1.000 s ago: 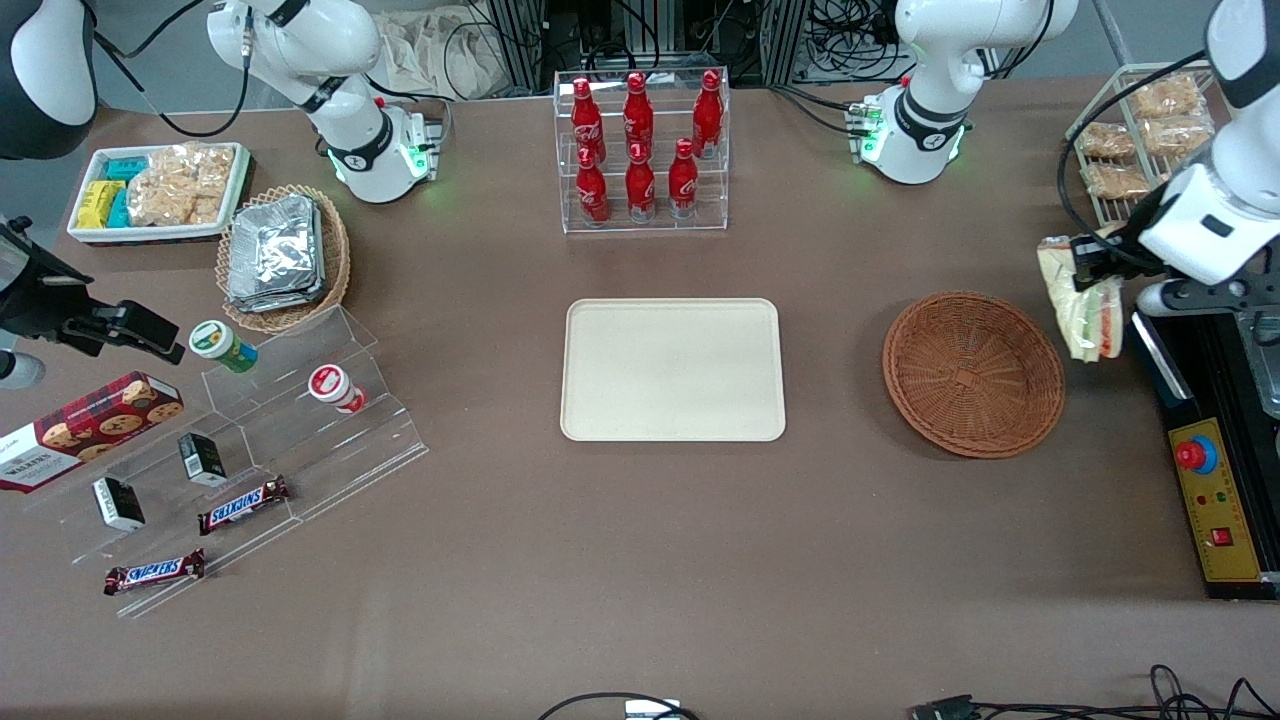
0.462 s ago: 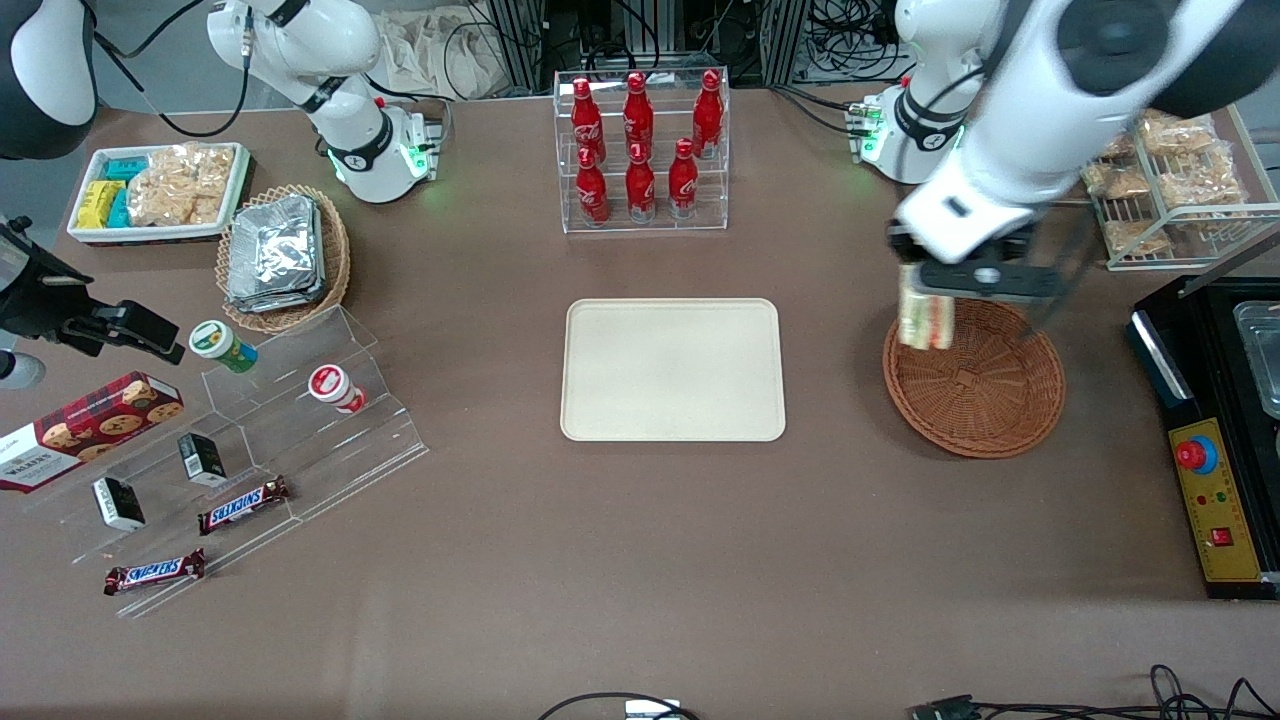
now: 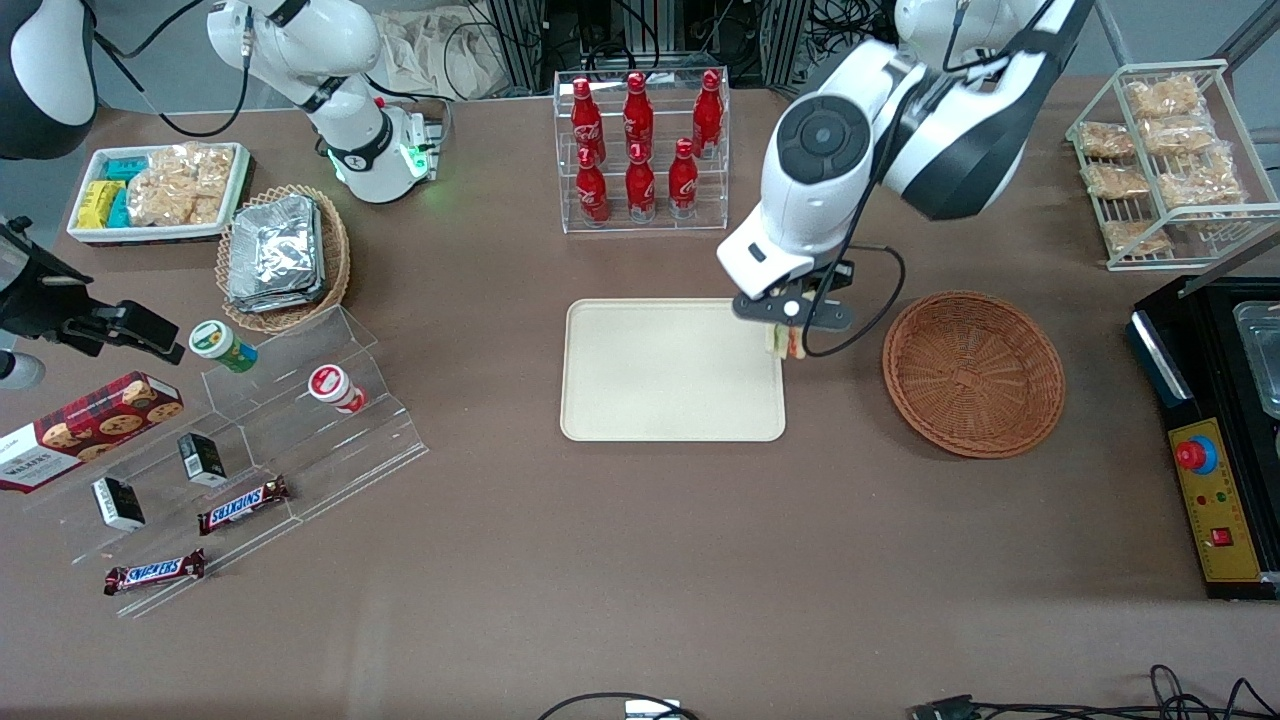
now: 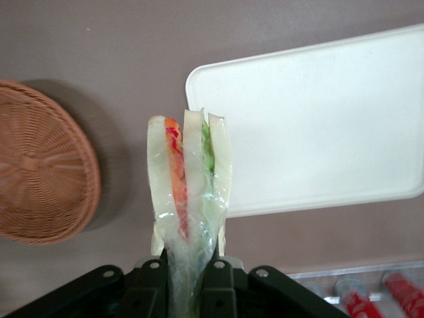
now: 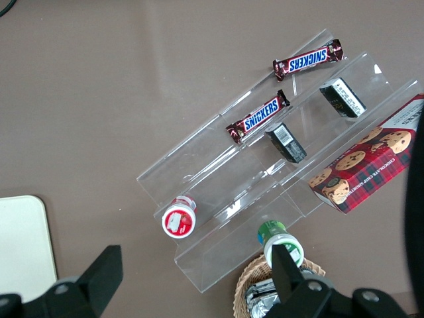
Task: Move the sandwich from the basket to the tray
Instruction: 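Carry the held sandwich over the cream tray, then lower the sandwich onto the tray and open the left gripper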
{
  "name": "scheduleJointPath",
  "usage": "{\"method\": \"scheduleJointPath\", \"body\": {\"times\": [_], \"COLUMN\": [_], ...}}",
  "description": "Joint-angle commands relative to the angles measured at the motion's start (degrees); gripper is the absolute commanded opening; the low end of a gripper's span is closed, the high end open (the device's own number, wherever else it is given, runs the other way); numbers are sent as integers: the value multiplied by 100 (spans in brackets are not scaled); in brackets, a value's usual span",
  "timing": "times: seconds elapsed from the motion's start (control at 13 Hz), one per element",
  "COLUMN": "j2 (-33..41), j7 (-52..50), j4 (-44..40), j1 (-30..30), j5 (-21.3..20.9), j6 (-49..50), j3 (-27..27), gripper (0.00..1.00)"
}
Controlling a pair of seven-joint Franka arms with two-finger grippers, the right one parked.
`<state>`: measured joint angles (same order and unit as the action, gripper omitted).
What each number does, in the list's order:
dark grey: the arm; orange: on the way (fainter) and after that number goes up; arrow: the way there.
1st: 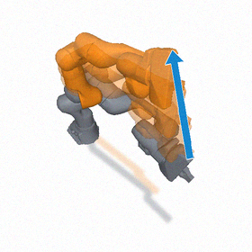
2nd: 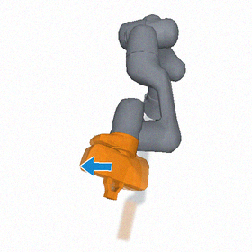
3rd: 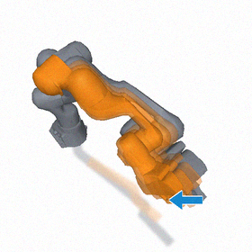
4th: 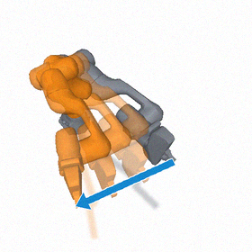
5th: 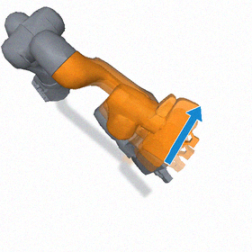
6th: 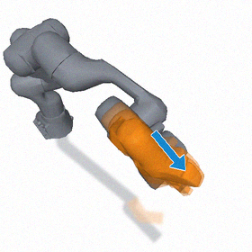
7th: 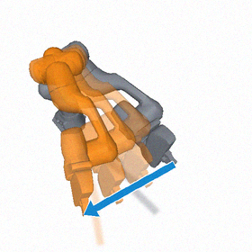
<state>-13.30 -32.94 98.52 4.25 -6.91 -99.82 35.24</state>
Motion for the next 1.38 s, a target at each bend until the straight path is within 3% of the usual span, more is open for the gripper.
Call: {"method": "scheduleJointPath", "body": {"times": [0.0, 0.15, 0.38, 0.69, 1.0, 1.08, 1.15, 1.31], "j2": [-233, -663, -1120, -1648, -1772, -1781, -1773, -1755], "j7": [-1026, -1372, -1881, -2409, -2497, -2506, -2515, -2707], "j4": [694, 782, 1379, 1486, 1504, 1495, 1495, 1486], "j1": [50, 94, 103, 103, 103, 103, 103, 103], "j5": [-153, -345, -1012, -1786, -1849, -1841, -1841, -1841], "j6": [-1080, -1573, -2768, -3210, -3316, -3316, -3308, -3290], "j3": [53, 44, 44, 44, 44, 35, 35, 44], "gripper": [0, 0, 0, 0, 1, 27, 99, 100]}}
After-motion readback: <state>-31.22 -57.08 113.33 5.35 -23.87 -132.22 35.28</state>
